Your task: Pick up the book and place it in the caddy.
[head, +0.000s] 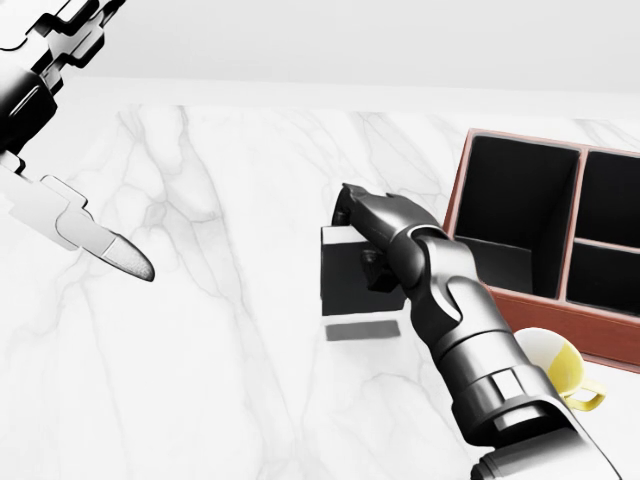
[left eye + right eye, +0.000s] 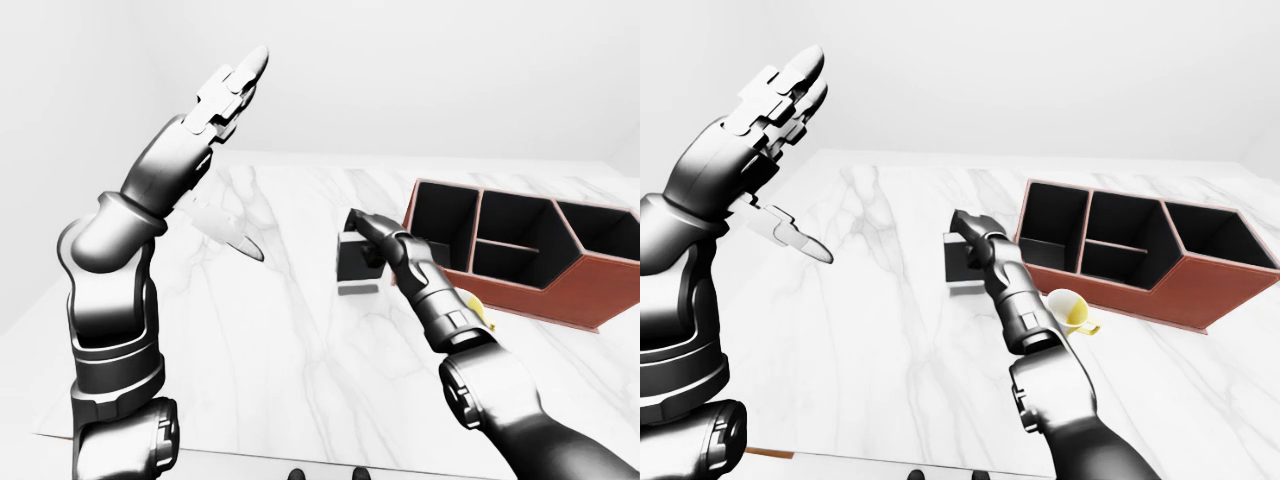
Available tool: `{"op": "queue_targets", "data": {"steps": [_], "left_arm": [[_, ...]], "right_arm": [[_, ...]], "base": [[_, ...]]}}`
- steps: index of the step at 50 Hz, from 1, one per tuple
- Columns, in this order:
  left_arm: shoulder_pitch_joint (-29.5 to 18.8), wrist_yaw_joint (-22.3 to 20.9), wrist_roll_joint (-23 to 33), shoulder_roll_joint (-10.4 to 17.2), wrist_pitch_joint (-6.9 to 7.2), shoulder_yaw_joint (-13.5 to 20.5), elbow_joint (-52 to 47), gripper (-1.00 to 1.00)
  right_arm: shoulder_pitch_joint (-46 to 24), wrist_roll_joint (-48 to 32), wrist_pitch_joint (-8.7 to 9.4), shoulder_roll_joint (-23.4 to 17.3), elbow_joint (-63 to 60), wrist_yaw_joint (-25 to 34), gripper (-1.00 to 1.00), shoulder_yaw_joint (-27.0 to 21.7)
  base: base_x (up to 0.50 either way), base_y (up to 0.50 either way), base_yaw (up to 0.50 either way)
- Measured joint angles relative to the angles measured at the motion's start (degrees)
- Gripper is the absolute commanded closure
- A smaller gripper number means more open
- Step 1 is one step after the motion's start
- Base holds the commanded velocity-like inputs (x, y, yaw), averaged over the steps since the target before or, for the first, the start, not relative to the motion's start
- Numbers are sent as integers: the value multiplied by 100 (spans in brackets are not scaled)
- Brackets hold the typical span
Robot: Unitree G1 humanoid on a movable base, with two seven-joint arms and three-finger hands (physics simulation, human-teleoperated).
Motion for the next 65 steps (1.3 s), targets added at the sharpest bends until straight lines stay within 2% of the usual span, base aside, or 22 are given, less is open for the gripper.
{"op": "queue_targets", "data": {"steps": [11,24,46,65], "left_arm": [[-20,0,2,-8,0,-15,2,-100],[-90,-7,15,-20,0,-46,23,-100],[-208,4,104,-126,0,-164,69,-100],[-301,6,227,-252,0,-275,166,-100]], "right_arm": [[317,-393,0,-120,-2024,1367,100,-97],[562,-824,1,-387,-3593,2469,100,-338],[976,-1175,0,-1288,-5043,2468,100,-1006],[1170,-301,0,-2411,-4541,2468,100,-1569]], "base": [[0,0,0],[0,0,0],[0,0,0],[0,0,0]]}}
